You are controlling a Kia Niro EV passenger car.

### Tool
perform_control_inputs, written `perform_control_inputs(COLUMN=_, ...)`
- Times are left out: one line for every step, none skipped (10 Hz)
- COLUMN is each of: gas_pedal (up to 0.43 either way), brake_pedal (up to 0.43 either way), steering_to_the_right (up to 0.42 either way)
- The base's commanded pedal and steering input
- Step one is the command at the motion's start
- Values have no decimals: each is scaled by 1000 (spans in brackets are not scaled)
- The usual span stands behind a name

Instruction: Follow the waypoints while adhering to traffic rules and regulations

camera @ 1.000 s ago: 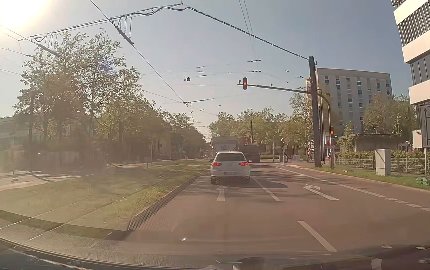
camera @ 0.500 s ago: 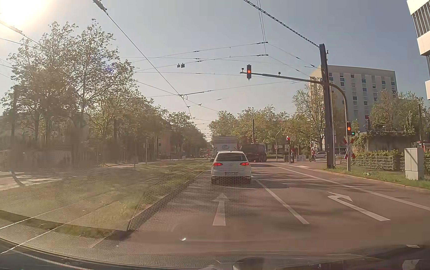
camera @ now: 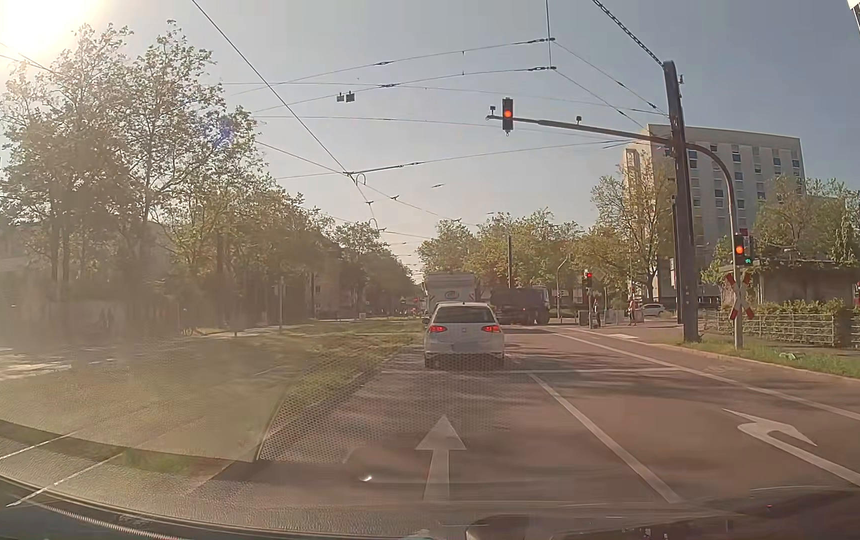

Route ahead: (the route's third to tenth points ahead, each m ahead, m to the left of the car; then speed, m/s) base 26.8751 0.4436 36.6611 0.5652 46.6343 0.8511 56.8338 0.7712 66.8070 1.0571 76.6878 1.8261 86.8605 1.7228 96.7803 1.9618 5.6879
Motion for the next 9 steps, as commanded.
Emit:
perform_control_inputs(gas_pedal=0, brake_pedal=0, steering_to_the_right=2)
perform_control_inputs(gas_pedal=39, brake_pedal=0, steering_to_the_right=2)
perform_control_inputs(gas_pedal=59, brake_pedal=0, steering_to_the_right=-1)
perform_control_inputs(gas_pedal=59, brake_pedal=0, steering_to_the_right=-2)
perform_control_inputs(gas_pedal=67, brake_pedal=0, steering_to_the_right=-2)
perform_control_inputs(gas_pedal=98, brake_pedal=0, steering_to_the_right=-2)
perform_control_inputs(gas_pedal=118, brake_pedal=0, steering_to_the_right=-2)
perform_control_inputs(gas_pedal=130, brake_pedal=0, steering_to_the_right=-1)
perform_control_inputs(gas_pedal=130, brake_pedal=0, steering_to_the_right=0)
